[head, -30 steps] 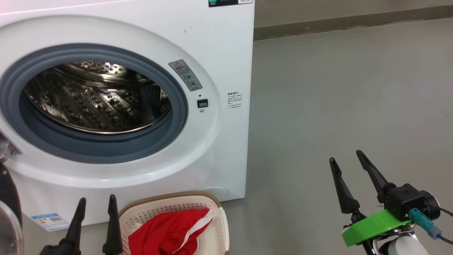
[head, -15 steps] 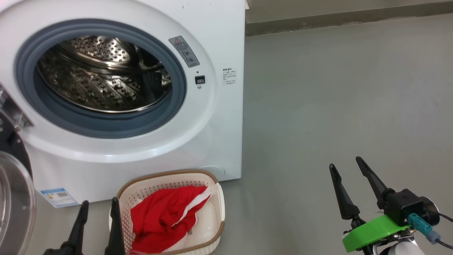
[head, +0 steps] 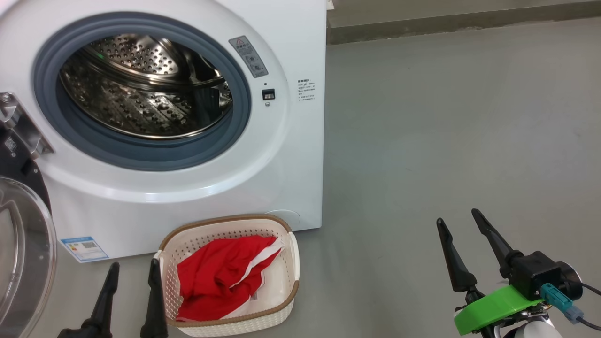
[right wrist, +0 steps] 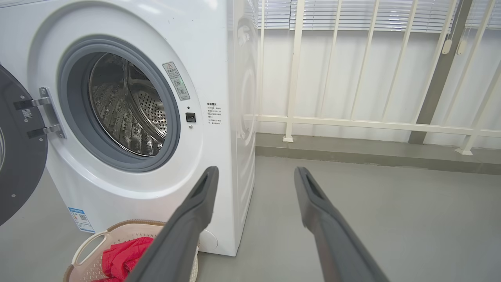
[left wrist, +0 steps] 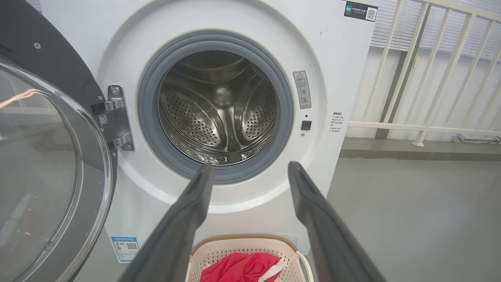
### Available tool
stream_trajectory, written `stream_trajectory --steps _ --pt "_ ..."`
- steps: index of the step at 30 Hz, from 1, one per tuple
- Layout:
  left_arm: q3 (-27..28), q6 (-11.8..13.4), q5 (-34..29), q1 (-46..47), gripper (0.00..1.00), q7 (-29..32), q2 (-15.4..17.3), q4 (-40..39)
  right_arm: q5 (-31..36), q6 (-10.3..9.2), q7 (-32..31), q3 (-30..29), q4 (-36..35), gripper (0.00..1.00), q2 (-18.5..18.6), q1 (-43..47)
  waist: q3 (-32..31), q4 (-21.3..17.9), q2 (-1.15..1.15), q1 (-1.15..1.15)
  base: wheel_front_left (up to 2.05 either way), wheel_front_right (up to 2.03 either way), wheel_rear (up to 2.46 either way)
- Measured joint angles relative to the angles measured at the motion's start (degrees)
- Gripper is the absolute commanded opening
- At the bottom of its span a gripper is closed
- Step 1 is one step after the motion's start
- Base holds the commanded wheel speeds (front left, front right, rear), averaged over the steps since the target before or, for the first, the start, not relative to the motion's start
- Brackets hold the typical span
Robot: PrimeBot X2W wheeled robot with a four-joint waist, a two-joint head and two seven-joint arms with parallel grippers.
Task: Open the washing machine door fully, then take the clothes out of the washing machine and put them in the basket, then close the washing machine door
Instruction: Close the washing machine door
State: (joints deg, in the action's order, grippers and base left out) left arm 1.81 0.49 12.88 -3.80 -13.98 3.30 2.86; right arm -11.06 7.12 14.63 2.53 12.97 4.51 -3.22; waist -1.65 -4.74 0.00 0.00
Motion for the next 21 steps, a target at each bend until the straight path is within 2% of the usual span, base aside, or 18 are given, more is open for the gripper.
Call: stream_trajectory --steps 4,11,21 --pt "-0.21 0.10 0.00 0.00 1.00 -0.01 0.00 0.00 -0.01 0.00 0.00 0.09 0.04 1.00 0.00 0.00 0.05 0.24 0.00 0.00 0.00 0.00 0.00" --pt "-0.26 1.89 -0.22 0.01 1.00 -0.16 -0.03 -0.51 -0.01 0.00 0.00 0.36 0.10 1.00 0.01 0.00 0.28 1.22 0.00 0.00 0.00 0.00 0.00" --pt "-1.02 3.86 -0.85 0.00 1.00 0.35 -0.02 -3.19 -0.11 0.00 0.00 1.56 -0.07 1.00 0.24 0.00 0.67 5.25 0.00 0.00 0.00 0.00 0.00"
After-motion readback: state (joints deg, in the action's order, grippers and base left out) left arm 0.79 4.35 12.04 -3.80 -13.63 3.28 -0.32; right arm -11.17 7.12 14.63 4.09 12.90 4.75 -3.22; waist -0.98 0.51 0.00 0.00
